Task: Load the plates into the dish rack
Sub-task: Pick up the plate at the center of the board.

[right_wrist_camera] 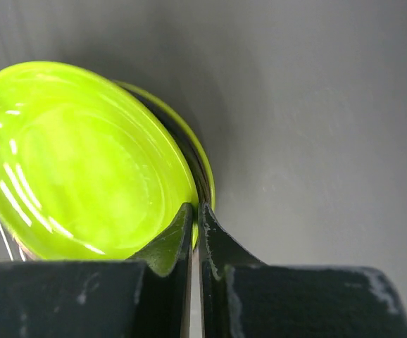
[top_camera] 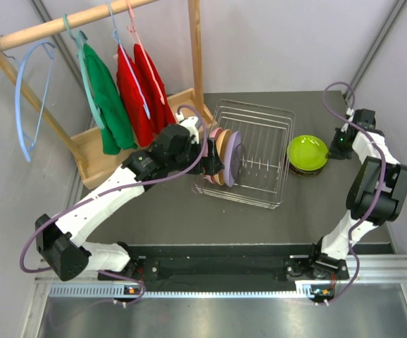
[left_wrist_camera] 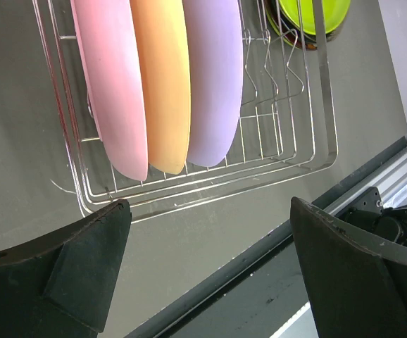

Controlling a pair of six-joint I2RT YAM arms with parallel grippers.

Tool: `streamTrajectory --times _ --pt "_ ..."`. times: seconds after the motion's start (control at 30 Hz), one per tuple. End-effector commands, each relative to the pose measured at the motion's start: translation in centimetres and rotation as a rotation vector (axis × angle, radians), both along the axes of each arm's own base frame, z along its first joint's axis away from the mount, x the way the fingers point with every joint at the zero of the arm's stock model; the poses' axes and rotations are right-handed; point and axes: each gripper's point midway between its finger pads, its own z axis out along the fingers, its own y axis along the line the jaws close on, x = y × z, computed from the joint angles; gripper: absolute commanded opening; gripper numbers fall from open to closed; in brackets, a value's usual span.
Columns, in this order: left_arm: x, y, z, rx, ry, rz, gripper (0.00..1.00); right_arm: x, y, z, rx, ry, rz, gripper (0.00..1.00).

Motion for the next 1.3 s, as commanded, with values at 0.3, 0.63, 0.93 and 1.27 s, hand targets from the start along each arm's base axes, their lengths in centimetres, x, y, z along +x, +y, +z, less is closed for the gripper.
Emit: streamTrajectory --times 0.3,0.63,0.93,1.27 --pt "-0.3 -0.3 1.7 -0.074 -0.045 -0.016 0.99 -5.1 -0.2 2.8 -0.062 0.052 -0.129 0.00" --pt "-0.5 -0.1 1.9 -0.086 -0.052 -0.013 0.99 -6.4 0.7 0.7 -0.009 0.092 -0.198 0.17" --pt "-0.3 -0.3 1.7 -0.085 -0.047 -0.013 0.99 -5.3 1.4 0.6 0.046 0.038 -0.217 0.41" --pt "-0.2 -0.3 1.6 -0.083 -0.044 -0.008 0.99 -5.1 2.0 -1.1 0.106 0.047 -0.263 0.41"
